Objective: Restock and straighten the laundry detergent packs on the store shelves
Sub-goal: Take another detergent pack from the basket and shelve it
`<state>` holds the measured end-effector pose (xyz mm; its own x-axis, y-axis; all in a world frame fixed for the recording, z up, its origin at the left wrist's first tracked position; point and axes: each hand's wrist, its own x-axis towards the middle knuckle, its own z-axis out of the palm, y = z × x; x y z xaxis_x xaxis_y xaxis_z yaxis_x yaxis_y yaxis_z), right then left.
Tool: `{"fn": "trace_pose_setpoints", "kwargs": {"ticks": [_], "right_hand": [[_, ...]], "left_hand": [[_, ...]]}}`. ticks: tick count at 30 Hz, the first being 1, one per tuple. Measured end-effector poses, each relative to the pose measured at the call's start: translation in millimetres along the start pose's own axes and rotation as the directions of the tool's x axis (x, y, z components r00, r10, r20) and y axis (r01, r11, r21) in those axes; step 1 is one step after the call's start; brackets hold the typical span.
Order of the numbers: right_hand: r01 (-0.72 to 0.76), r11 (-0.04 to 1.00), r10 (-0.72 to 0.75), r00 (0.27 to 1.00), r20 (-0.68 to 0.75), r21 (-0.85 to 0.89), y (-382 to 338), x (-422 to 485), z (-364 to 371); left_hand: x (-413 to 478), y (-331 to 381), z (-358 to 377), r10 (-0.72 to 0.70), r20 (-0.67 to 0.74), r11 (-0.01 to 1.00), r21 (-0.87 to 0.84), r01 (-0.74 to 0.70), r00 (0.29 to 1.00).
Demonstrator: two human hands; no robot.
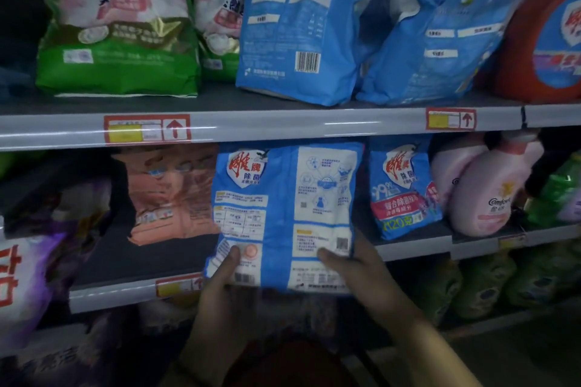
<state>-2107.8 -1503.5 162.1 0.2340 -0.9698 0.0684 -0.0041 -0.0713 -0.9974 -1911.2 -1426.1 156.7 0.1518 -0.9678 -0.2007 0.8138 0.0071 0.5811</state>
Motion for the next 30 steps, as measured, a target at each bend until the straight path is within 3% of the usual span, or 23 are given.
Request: {"fn": "trace_pose_setpoints", "kwargs": {"ticks": [2, 3, 4, 5, 7, 8, 11, 14, 19, 20, 22, 24, 27, 30], "right_hand": [[0.006, 0.999, -0.007, 1.000, -0.023, -0.037, -10, 35, -7], [0.003, 0.998, -0.007, 0.999, -0.052, -0.066, -12, 53, -10], [0.000, 0.993, -0.010, 0.996, -0.084, -0.117, -13, 71, -12], [-0.016, 0.978, -0.009, 0.993, -0.117, -0.210, -8, 86, -13], [-0.090, 0.904, 0.033, 0.989, -0.144, -0.417, 13, 104, -10], [-0.124, 0.869, 0.065, 0.988, -0.139, -0.478, 26, 107, -7], [-0.154, 0.852, 0.076, 0.982, -0.173, -0.501, 52, 106, -1], [-0.136, 0.838, 0.039, 0.981, -0.191, -0.529, 62, 111, -5], [-0.179, 0.798, 0.073, 0.976, -0.203, -0.576, 58, 113, -7], [-0.184, 0.786, 0.072, 0.975, -0.208, -0.591, 56, 113, -9], [-0.179, 0.773, 0.056, 0.975, -0.216, -0.609, 52, 111, -14], [-0.152, 0.756, 0.009, 0.975, -0.222, -0.637, 49, 107, -24], [-0.141, 0.708, -0.070, 0.961, -0.267, -0.692, 44, 100, -44], [-0.179, 0.671, -0.189, 0.897, -0.399, -0.720, 40, 94, -72]], "left_hand": [[27, 15, 3, 0.144, -0.028, 0.957, 0.258, -0.132, 0.989], [41, 22, 5, 0.274, -0.076, 0.863, 0.459, -0.210, 0.959], [55, 27, 6, 0.402, -0.123, 0.693, 0.688, -0.214, 0.907], [69, 30, 5, 0.528, -0.143, 0.448, 0.884, -0.131, 0.837], [97, 27, -7, 0.609, 0.025, 0.023, 0.999, -0.048, 0.793], [107, 25, -15, 0.546, 0.094, -0.059, 0.996, -0.073, 0.832], [123, 19, -30, 0.385, 0.150, -0.049, 0.989, -0.142, 0.911], [122, 13, -33, 0.404, 0.220, -0.091, 0.975, -0.201, 0.888], [124, 12, -29, 0.381, 0.176, 0.014, 0.980, -0.196, 0.908], [122, 9, -25, 0.410, 0.157, -0.008, 0.986, -0.169, 0.898], [111, 2, -14, 0.566, 0.180, -0.206, 0.976, -0.074, 0.805], [96, -6, 1, 0.604, 0.377, -0.444, 0.891, -0.096, 0.703], [80, -26, 23, 0.345, 0.638, -0.612, 0.709, -0.351, 0.688], [91, -48, 37, 0.089, 0.697, -0.754, 0.513, -0.409, 0.711]]}}
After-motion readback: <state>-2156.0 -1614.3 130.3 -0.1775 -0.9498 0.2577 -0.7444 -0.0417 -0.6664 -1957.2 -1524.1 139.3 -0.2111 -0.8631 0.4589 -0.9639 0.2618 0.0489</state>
